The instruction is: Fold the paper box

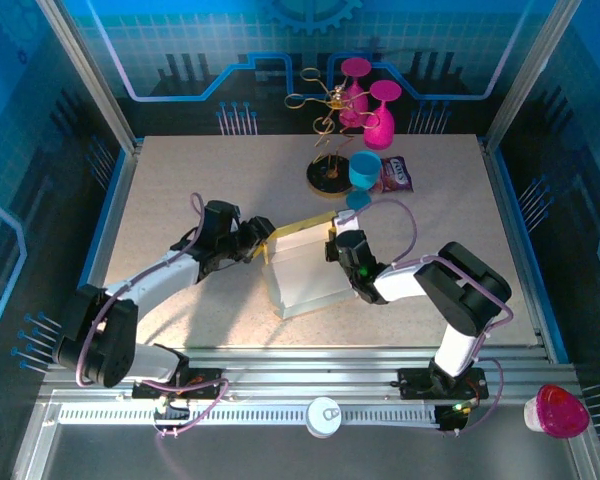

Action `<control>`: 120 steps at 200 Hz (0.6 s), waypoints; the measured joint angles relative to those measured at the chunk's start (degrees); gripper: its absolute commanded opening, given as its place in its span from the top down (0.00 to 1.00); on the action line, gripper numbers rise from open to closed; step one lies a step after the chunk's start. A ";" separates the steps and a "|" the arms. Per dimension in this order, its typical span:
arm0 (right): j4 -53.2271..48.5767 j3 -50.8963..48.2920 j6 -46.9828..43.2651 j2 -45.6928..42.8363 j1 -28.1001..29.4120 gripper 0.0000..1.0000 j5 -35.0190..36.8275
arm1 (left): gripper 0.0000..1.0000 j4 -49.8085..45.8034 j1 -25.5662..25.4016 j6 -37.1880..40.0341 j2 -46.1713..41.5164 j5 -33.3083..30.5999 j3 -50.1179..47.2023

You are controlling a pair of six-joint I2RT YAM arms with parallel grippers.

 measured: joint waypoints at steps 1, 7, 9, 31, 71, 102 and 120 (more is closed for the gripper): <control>0.20 -0.07 -0.11 0.04 0.04 1.00 0.02 | 0.43 0.02 -0.02 0.04 -0.02 -0.02 -0.02; 0.90 -0.42 -0.17 0.15 0.13 1.00 0.17 | 0.44 0.20 -0.28 0.17 -0.26 -0.33 -0.28; 1.16 -0.50 -0.24 0.22 0.15 1.00 0.22 | 0.44 0.26 -0.35 0.20 -0.31 -0.42 -0.35; 2.58 -1.05 -0.57 0.42 0.22 1.00 0.26 | 0.45 0.70 -0.81 0.37 -0.81 -1.22 -0.85; 2.75 -1.14 -0.79 0.42 0.24 1.00 0.17 | 0.49 0.37 -1.11 1.01 -1.27 -2.14 -0.92; 2.64 -1.14 -0.76 0.39 0.24 0.92 -0.02 | 0.48 -0.09 -1.14 1.62 -1.33 -2.36 -0.72; 1.53 -1.11 -0.42 -0.22 0.20 0.77 -0.50 | 0.49 -0.98 -1.20 1.99 -1.73 -2.58 -0.55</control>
